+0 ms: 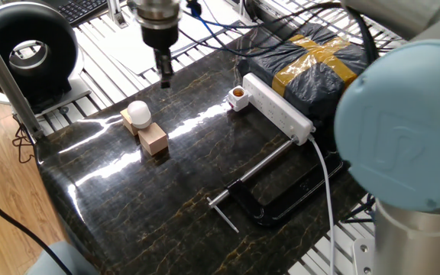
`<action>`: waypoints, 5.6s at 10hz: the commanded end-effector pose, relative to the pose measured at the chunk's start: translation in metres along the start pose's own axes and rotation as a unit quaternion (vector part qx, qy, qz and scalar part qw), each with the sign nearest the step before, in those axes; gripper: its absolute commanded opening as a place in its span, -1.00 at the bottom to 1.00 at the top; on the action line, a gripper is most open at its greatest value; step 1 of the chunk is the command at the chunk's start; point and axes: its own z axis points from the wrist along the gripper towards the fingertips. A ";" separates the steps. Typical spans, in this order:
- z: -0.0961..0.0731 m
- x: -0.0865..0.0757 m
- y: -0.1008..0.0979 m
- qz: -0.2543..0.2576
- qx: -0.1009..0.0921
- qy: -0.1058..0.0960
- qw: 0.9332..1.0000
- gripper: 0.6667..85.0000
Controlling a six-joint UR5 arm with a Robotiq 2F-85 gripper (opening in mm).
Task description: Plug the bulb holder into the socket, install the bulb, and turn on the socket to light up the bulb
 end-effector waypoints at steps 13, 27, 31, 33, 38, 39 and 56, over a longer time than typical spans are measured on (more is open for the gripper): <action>0.003 -0.074 0.008 -0.057 0.020 0.010 0.998 0.11; 0.025 -0.081 0.002 -0.162 0.022 0.033 0.986 0.30; 0.028 -0.076 0.003 -0.180 0.018 0.044 0.983 0.32; 0.036 -0.075 0.016 -0.184 0.009 0.049 0.982 0.34; 0.042 -0.067 0.021 -0.194 0.009 0.049 0.980 0.34; 0.046 -0.070 0.018 -0.195 0.014 0.046 0.980 0.34; 0.059 -0.069 0.020 -0.214 0.009 0.042 0.976 0.16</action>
